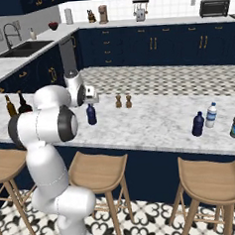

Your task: Move the plastic bottles in the middle to the plastics group, and the glass bottles in the middle to the glass group.

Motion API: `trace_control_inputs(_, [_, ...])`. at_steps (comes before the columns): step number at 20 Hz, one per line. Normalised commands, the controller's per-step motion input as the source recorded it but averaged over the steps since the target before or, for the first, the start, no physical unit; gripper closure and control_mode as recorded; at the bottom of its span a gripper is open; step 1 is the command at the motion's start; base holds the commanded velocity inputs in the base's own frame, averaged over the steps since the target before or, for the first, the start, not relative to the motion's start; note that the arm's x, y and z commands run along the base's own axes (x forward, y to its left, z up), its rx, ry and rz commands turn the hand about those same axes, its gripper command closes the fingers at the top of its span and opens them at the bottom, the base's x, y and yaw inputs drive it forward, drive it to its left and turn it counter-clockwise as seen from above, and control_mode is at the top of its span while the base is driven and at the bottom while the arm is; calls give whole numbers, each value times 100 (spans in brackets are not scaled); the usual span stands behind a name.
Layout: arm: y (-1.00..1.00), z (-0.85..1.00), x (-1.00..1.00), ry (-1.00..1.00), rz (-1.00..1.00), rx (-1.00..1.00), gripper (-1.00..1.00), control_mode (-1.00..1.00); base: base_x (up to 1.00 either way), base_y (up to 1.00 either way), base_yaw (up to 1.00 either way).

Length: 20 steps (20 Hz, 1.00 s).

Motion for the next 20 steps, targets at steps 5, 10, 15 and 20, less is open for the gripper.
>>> trace_control_inputs(5, [0,-1,36,3,-1,-1,-100,-100,0,0,0])
trace_control_inputs(10, [3,-19,23,2,-2,-2,-100,-100,0,0,0])
trace_control_inputs(15, [16,-26,0,0,-2,0,-100,-100,0,0,0])
trace_control_inputs(20, [5,-25,0,0,-3,0,-100,-100,0,0,0])
